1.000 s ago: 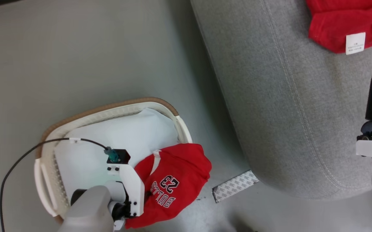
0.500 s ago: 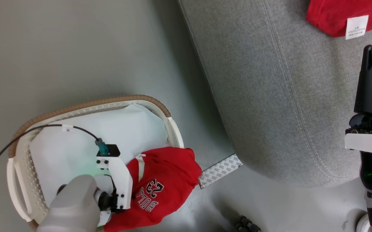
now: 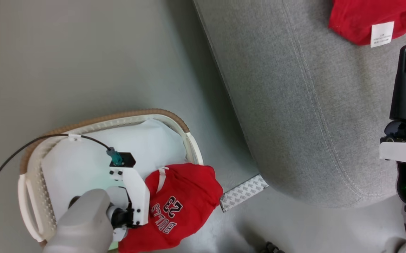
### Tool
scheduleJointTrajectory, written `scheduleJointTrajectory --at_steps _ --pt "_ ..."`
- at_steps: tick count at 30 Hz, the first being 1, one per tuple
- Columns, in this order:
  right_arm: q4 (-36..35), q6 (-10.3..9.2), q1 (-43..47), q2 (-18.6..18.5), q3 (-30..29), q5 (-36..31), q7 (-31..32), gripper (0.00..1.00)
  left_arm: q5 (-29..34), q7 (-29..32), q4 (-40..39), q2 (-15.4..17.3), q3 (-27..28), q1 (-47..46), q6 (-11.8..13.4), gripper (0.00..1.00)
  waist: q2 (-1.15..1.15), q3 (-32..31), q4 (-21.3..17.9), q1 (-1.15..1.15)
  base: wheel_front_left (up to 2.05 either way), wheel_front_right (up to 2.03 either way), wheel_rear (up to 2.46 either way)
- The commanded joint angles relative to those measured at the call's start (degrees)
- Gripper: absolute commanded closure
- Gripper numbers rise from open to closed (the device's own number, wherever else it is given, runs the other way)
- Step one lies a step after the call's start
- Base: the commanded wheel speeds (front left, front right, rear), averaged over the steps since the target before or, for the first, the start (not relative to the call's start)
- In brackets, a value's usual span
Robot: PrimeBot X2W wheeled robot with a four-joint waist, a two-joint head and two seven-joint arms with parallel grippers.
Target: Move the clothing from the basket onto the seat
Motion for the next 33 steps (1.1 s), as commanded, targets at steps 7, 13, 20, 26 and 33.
scheduleJointTrajectory --at_steps 7,13,20,26,33 --pt "0.55 -0.13 1.85 -1.70 -0.96 -0.98 -0.14 0.00 -2.37 -4.70 -1.80 -1.02 -1.58 1.61 0.01 1.00 0.00 -5.58 2.10 0.00 0.00 0.00 0.00" --pt "1.03 -0.13 3.71 -3.19 -1.35 -1.51 -0.14 0.00 -5.17 -8.60 -3.42 -2.21 -3.03 3.02 0.00 1.00 0.00 -10.75 3.82 0.00 0.00 0.00 0.00" --pt "1.48 -0.13 5.63 -5.05 -1.61 -2.23 -0.14 0.00 -8.55 -13.45 -7.18 -3.08 -5.74 4.80 0.00 1.00 0.00 -17.19 5.93 0.00 0.00 0.00 0.00" --pt "1.74 -0.13 7.45 -6.37 -1.65 -2.47 -0.14 0.00 -9.89 -19.79 -11.78 -2.74 -9.72 5.87 0.00 1.00 0.00 -22.74 8.28 0.00 0.00 0.00 0.00" --pt "2.99 -0.13 9.62 -8.16 -1.49 -2.25 -0.14 0.00 -12.41 -26.40 -16.60 -2.53 -13.89 7.09 0.01 1.00 0.00 -28.84 11.47 0.00 0.00 0.00 0.00"
